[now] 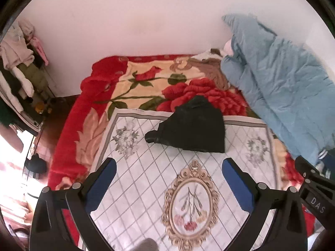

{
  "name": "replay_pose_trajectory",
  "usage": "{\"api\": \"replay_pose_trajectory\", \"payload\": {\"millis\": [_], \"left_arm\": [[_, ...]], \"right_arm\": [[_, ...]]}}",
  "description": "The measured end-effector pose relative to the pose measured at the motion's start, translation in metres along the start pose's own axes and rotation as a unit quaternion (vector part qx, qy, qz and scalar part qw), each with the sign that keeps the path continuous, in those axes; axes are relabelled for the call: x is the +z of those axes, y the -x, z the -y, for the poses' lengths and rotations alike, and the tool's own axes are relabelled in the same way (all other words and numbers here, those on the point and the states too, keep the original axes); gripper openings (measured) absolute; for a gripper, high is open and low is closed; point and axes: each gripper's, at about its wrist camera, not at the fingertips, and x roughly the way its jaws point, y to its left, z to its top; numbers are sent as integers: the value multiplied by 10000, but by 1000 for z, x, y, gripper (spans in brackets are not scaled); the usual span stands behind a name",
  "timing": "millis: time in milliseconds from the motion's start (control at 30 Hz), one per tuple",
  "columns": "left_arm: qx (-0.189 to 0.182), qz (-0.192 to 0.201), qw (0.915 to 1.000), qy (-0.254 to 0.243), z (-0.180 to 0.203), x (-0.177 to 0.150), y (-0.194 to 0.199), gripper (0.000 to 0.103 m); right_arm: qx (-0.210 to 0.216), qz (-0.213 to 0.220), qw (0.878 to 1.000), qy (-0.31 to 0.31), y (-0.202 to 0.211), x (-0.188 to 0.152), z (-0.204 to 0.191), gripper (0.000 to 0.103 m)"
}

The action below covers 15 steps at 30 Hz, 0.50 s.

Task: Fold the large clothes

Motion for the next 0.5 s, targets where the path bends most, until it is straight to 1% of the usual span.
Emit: {"api": "replay_pose_trajectory", "payload": {"millis": [100, 167, 300, 333, 400, 500], "left_arm": [[29, 217, 9997, -82, 0, -7, 51, 103], [-22, 343, 9994, -80, -2, -10, 83, 103], [-30, 512, 9987, -18, -6, -18, 135, 103], [-20, 550, 9985, -16, -7, -21, 149, 103], [-19, 613, 9981, 10, -9, -24, 167, 103], [-85, 566, 9983, 78, -12, -29, 189, 103]], "right_arm": [[22, 209, 9998, -62, 56, -9, 15, 83], [-2, 380, 9993, -75, 95, -16, 24, 83], [56, 590, 9982, -115, 153, -29, 42, 83], [130, 621, 9979, -120, 170, -34, 47, 83], [180, 692, 9974, -97, 193, -41, 53, 83], [221, 868, 9960, -57, 232, -54, 63, 83]]}}
